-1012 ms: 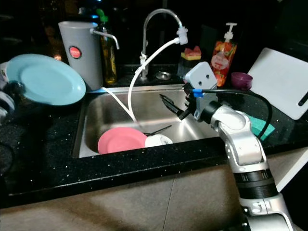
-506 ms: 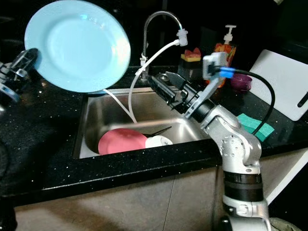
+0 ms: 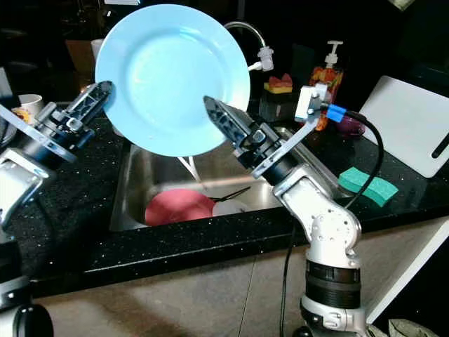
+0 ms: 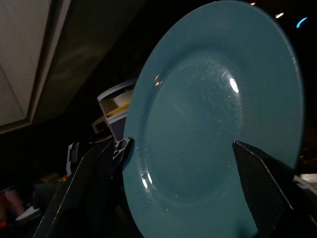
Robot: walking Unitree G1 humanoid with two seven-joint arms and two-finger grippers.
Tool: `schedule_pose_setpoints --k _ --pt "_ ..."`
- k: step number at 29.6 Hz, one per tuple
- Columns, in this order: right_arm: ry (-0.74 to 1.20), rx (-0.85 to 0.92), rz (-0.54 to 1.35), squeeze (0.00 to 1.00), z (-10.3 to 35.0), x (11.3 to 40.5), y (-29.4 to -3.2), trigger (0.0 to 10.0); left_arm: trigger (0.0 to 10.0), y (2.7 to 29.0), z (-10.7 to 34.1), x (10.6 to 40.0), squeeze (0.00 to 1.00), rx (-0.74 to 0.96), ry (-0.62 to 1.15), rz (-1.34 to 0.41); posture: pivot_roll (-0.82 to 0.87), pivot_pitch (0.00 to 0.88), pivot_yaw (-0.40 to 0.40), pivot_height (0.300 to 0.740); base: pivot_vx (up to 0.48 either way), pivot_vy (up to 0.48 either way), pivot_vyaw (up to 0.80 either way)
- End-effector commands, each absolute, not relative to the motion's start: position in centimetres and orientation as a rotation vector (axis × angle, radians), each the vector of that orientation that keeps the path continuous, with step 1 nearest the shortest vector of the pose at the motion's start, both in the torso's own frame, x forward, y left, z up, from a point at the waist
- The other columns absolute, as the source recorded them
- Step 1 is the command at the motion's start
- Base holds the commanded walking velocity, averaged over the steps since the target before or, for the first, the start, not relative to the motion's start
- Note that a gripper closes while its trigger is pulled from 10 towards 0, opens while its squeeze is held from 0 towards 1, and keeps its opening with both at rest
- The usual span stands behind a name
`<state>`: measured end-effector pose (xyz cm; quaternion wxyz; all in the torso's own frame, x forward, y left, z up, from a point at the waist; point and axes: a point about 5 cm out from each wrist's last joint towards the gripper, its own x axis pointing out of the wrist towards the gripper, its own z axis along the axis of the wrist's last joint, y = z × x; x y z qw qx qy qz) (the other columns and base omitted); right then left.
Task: Kitchen organization
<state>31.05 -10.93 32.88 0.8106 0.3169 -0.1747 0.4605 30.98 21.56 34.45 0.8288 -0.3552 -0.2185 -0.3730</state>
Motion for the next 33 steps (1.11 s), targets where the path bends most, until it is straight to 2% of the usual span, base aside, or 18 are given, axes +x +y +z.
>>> schedule_pose_setpoints --k 1,4,6,9,14,31,32,33 --pt "-0.358 0.690 0.952 0.00 32.9 31.4 -11.2 10.0 10.0 20.8 35.2 30.6 0.00 -0.729 -0.487 -0.831 0.09 0.048 -0.032 0.740 0.000 0.000 0.00" --pt "-0.358 0.690 0.952 0.00 32.9 31.4 -11.2 10.0 10.0 20.8 35.2 30.6 0.00 -0.729 -0.487 -0.831 0.09 0.048 -0.032 0.740 0.000 0.000 0.00" --pt "-0.384 0.673 0.913 0.00 33.2 31.1 -12.5 10.0 10.0 22.1 35.1 31.3 0.00 -0.634 -0.495 -0.673 0.09 0.053 -0.034 0.740 0.000 0.000 0.00" --pt "-0.392 0.683 0.859 0.00 32.9 31.0 -13.8 10.0 10.0 23.3 36.0 30.7 0.00 -0.609 -0.545 -0.651 0.08 0.065 -0.046 0.740 0.000 0.000 0.00" --pt "-0.375 0.675 0.828 0.00 32.1 30.9 -14.1 10.0 10.0 23.5 36.5 30.3 0.00 -0.615 -0.563 -0.652 0.08 0.064 -0.046 0.740 0.000 0.000 0.00" --pt "-0.341 0.695 0.851 0.00 31.7 31.1 -12.4 10.0 10.0 19.1 34.9 30.2 0.00 -0.641 -0.472 -0.829 0.09 0.064 -0.049 0.740 0.000 0.000 0.00" --pt "-0.343 0.697 0.831 0.00 31.7 31.4 -12.4 8.6 10.0 18.4 34.2 30.3 0.00 -0.629 -0.436 -0.830 0.10 0.059 -0.048 0.740 0.000 0.000 0.00" --pt "-0.341 0.703 0.816 0.00 31.8 31.6 -12.5 4.0 10.0 18.2 33.9 30.4 0.00 -0.618 -0.423 -0.823 0.10 0.059 -0.048 0.740 0.000 0.000 0.00"
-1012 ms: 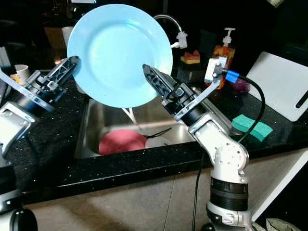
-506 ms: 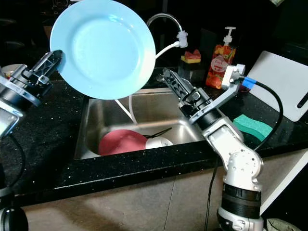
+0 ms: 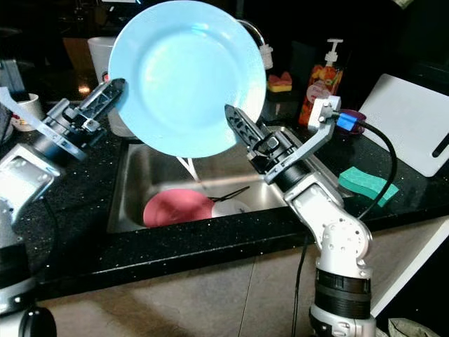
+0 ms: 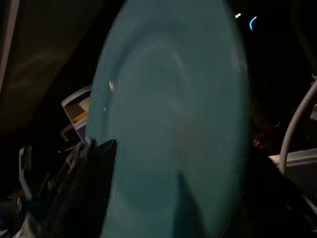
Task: Kitchen organization
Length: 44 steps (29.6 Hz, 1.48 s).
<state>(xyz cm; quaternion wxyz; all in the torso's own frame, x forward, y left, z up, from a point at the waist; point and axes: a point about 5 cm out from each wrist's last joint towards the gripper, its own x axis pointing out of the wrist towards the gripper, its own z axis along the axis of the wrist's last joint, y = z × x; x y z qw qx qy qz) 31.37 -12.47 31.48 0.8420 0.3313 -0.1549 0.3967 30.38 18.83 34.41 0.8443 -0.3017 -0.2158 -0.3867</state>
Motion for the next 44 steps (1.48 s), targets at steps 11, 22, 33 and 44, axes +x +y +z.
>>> schedule_pose_setpoints --k 11,22,33,44 --pt "-0.332 0.720 0.768 0.00 31.7 32.4 -13.0 0.0 10.0 17.8 32.7 31.2 0.00 -0.529 -0.384 -0.730 0.10 0.064 -0.060 0.740 0.000 0.000 0.00" --pt "-0.313 0.722 0.723 0.00 31.4 33.1 -13.4 0.0 10.0 18.8 33.0 31.8 1.00 -0.508 -0.419 -0.615 0.10 0.057 -0.053 0.740 0.000 0.000 0.00" --pt "-0.349 0.725 0.466 0.00 31.3 35.2 -17.3 10.0 10.0 24.2 33.2 30.5 0.00 -0.533 -0.501 -0.446 0.12 0.062 -0.048 0.740 0.000 0.000 0.00" --pt "-0.072 0.509 0.059 0.00 25.4 40.2 -17.7 10.0 10.0 25.6 30.7 32.1 0.00 -0.400 -0.372 -0.157 0.16 0.042 -0.085 0.740 0.000 0.000 0.00"
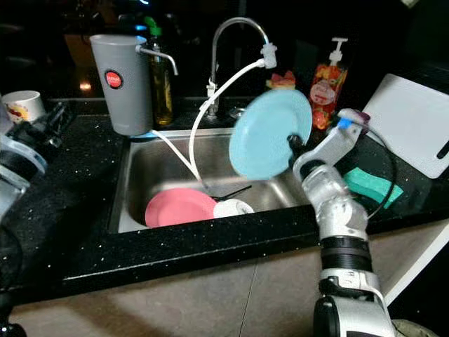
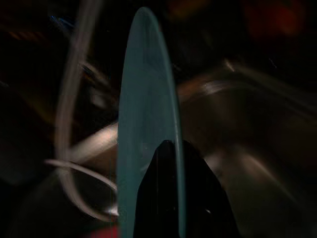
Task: Kitchen organization
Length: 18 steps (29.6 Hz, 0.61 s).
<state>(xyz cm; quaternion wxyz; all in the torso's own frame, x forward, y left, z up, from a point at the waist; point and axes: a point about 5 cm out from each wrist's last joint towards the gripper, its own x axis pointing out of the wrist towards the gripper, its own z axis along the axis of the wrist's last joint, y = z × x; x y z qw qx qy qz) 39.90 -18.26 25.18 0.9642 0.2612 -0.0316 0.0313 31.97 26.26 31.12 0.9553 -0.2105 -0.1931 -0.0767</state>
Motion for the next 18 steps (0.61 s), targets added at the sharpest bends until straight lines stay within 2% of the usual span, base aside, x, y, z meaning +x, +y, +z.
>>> schedule_pose_setpoints --k 1,2,3,5,6,10,13,14,16,17,18 --pt "-0.072 0.509 0.059 0.00 25.4 40.2 -17.7 10.0 10.0 25.6 30.7 32.1 0.00 -0.400 -0.372 -0.157 0.16 0.042 -0.085 0.740 0.000 0.000 0.00" --pt "-0.017 0.468 0.052 0.00 24.3 40.6 -16.6 10.0 10.0 24.5 30.2 32.3 0.00 -0.395 -0.349 -0.171 0.16 0.048 -0.094 0.740 0.000 0.000 0.00" --pt "0.009 0.438 0.058 0.15 23.8 40.7 -16.0 10.0 10.0 24.1 30.1 32.3 0.00 -0.387 -0.344 -0.178 0.16 0.049 -0.099 0.740 0.000 0.000 0.00" --pt "0.025 0.414 0.059 0.15 23.6 40.8 -15.7 10.0 10.0 23.9 30.1 32.4 0.00 -0.379 -0.342 -0.179 0.16 0.049 -0.099 0.740 0.000 0.000 0.00" --pt "0.028 0.386 0.076 1.00 23.5 40.8 -15.3 10.0 10.0 23.7 29.9 32.4 0.00 -0.375 -0.338 -0.174 0.16 0.039 -0.101 0.740 0.000 0.000 0.00" --pt "-0.018 0.403 0.148 1.00 24.1 40.7 -14.6 10.0 10.0 23.5 29.5 32.6 0.00 -0.389 -0.331 -0.166 0.15 0.027 -0.095 0.740 0.000 0.000 0.00" --pt "-0.124 0.463 0.209 1.00 25.6 40.3 -14.6 10.0 10.0 23.4 29.2 33.1 0.00 -0.402 -0.318 -0.150 0.15 0.037 -0.100 0.740 0.000 0.000 0.00" --pt "-0.239 0.438 0.244 0.28 27.3 39.6 -14.8 10.0 10.0 23.0 29.1 33.4 0.00 -0.397 -0.318 -0.151 0.13 0.025 -0.085 0.740 0.000 0.000 0.00" --pt "-0.278 0.411 0.255 0.28 27.9 39.3 -14.8 10.0 10.0 22.7 29.1 33.4 0.00 -0.388 -0.320 -0.153 0.13 0.025 -0.085 0.740 0.000 0.000 0.00" --pt "-0.322 0.366 0.256 0.00 28.4 38.9 -14.8 10.0 10.0 22.4 29.0 33.4 0.00 -0.376 -0.322 -0.152 0.13 0.015 -0.072 0.740 0.000 0.000 0.00" --pt "-0.394 0.274 0.249 0.00 29.2 38.0 -14.9 10.0 10.0 21.6 28.9 33.5 0.00 -0.342 -0.321 -0.164 0.12 0.014 -0.062 0.740 0.000 0.000 0.00"
